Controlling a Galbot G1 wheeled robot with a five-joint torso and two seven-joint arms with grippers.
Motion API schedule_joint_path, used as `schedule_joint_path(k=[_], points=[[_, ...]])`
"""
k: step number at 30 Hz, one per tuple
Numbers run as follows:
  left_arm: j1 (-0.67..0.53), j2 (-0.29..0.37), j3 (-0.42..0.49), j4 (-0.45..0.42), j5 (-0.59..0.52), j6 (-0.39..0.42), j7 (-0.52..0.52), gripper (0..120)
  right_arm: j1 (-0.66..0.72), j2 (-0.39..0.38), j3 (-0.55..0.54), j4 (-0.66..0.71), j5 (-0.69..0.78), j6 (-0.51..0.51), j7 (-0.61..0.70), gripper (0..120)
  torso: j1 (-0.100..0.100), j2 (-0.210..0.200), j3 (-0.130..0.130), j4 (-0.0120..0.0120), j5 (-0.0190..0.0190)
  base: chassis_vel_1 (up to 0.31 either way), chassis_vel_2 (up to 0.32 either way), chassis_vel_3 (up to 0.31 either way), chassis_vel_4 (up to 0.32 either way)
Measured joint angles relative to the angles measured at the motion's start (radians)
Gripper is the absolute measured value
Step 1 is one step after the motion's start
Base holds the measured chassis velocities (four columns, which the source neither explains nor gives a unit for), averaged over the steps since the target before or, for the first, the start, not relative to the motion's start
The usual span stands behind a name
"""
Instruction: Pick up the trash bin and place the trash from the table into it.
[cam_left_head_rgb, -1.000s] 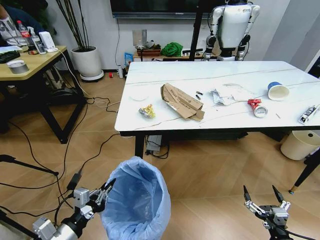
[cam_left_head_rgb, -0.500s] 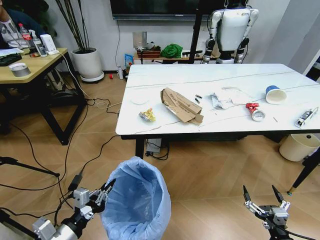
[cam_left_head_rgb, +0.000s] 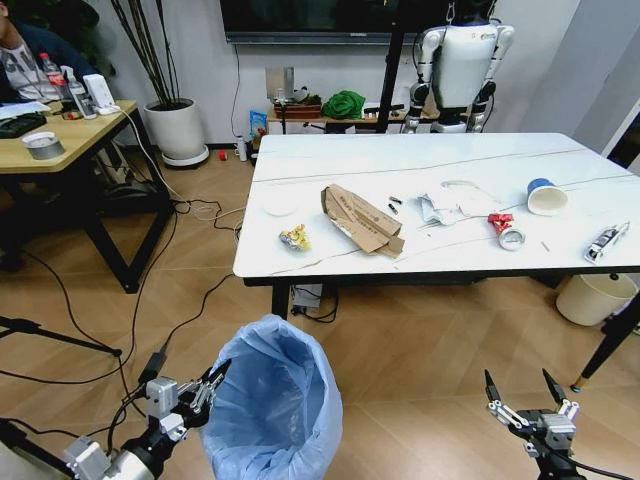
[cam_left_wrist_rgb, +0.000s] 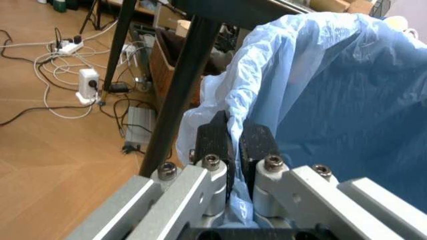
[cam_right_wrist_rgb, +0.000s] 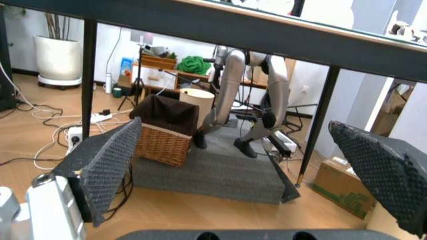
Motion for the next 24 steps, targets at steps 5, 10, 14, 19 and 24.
schedule_joint_path(k=[5,10,14,19,24], points=[[0.002,-0.005,0.001,0.0,0.003,-0.002,0.002,0,-0.002,0.0,0.0,0.004,0.0,0.0,0.0,100,0.009,0.021,0.013,0.0,0.0,0.0,0.0,0.0,0.0],[0.002,-0.006,0.002,-0.001,0.004,-0.002,0.002,0,-0.003,0.001,0.0,0.011,0.0,-0.002,0.001,100,0.018,0.042,0.024,0.0,0.0,0.0,0.0,0.0,0.0],[0.001,-0.009,0.002,-0.002,0.004,-0.002,0.002,0,-0.004,0.003,0.0,0.014,0.0,-0.003,0.001,100,0.024,0.058,0.034,0.0,0.0,0.0,0.0,0.0,0.0],[0.002,-0.009,0.003,-0.004,0.004,-0.002,0.002,0,-0.005,0.003,0.0,0.014,-0.001,-0.003,0.001,100,0.032,0.077,0.045,0.0,0.0,0.0,0.0,0.0,0.0],[0.001,-0.009,0.006,-0.004,0.004,0.001,0.001,0,-0.007,-0.002,0.003,0.012,0.0,-0.002,0.001,100,0.044,0.103,0.06,0.0,0.0,0.0,0.0,0.0,0.0]])
